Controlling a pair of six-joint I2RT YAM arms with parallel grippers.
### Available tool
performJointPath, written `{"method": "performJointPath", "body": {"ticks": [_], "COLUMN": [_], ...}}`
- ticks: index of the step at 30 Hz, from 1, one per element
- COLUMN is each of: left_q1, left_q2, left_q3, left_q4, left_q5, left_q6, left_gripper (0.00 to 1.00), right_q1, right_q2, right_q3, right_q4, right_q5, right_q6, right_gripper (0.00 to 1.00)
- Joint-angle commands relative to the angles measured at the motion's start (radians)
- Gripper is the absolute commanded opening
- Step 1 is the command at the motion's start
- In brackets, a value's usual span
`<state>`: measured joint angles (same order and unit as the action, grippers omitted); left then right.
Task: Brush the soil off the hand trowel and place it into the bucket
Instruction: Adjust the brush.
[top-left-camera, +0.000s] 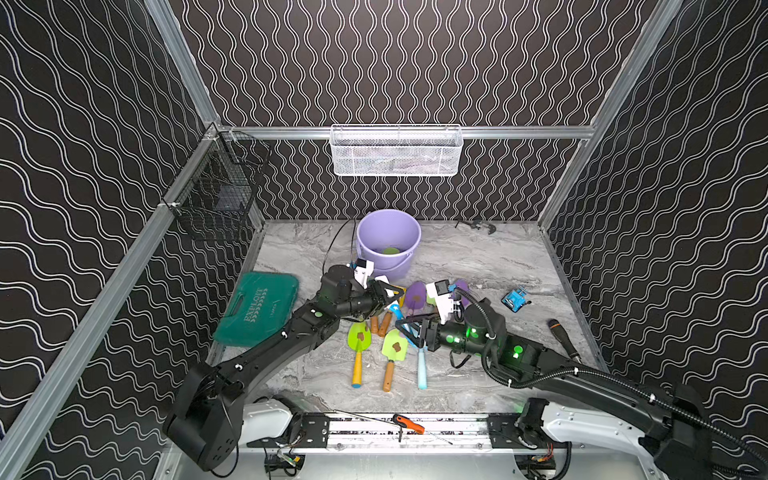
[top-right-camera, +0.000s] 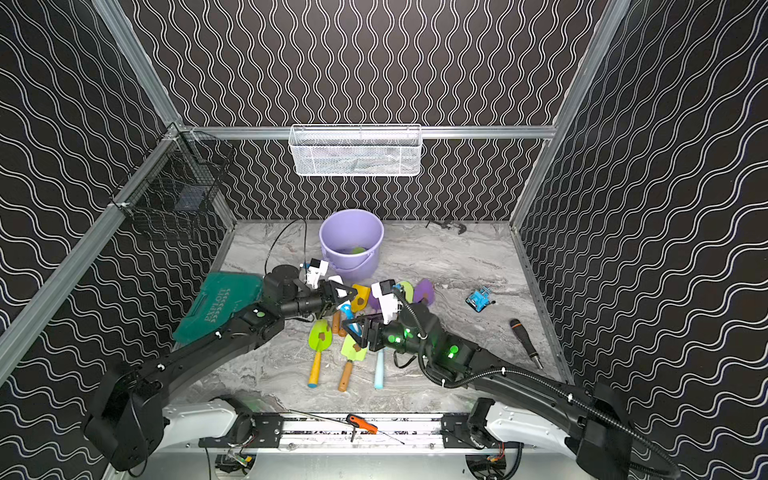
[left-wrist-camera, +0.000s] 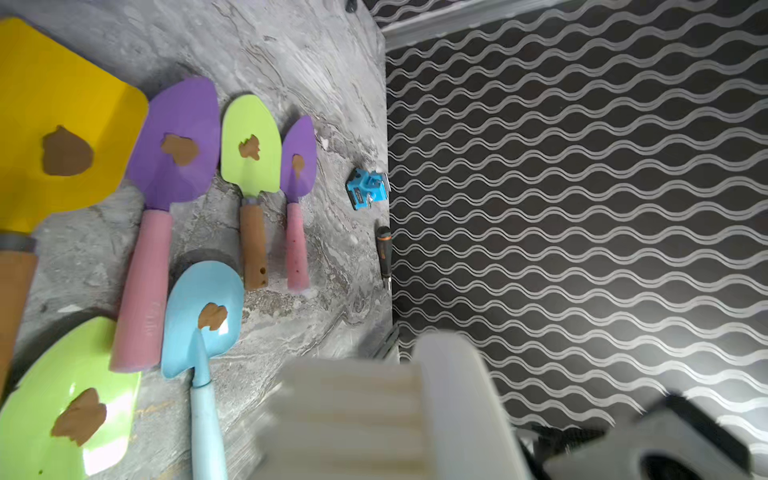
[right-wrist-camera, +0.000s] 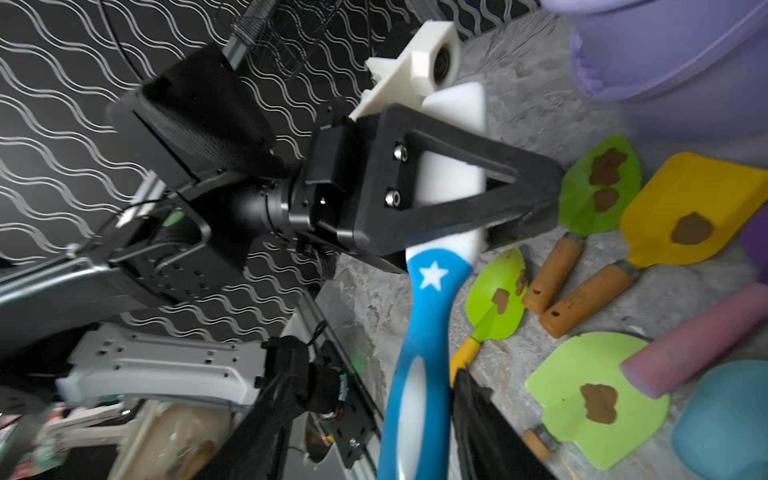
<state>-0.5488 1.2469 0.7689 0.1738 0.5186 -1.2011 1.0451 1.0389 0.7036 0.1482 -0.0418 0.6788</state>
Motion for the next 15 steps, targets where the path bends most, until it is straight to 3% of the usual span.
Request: {"method": "performJointPath", "body": {"ticks": [1,7,15], "left_q1": [0.0,-0.002,-0.003], "left_q2": [-0.016,-0.026,-0.024], "left_q3": [0.018,0.003,-0.003], "left_q4": [-0.064,-0.053,-0.035], "left_q5": [-0.044,-0.036,-0.025], "left_q6": [-0.023,-0.044,-0.052], "left_gripper": [0.34,0.34,0.35], "right_q1": [0.05,0.058,0.058], "right_q2": [0.022,0.056,0.091], "right_q3": [0.025,0.03,0.046], "right_q4": [-0.087,-0.084,-0.031], "right_q5": [0.29,0.369,0.327], "right_q6": [-0.093,-0.083,-0.137], "right_gripper": [0.59,0.55,0.46]}}
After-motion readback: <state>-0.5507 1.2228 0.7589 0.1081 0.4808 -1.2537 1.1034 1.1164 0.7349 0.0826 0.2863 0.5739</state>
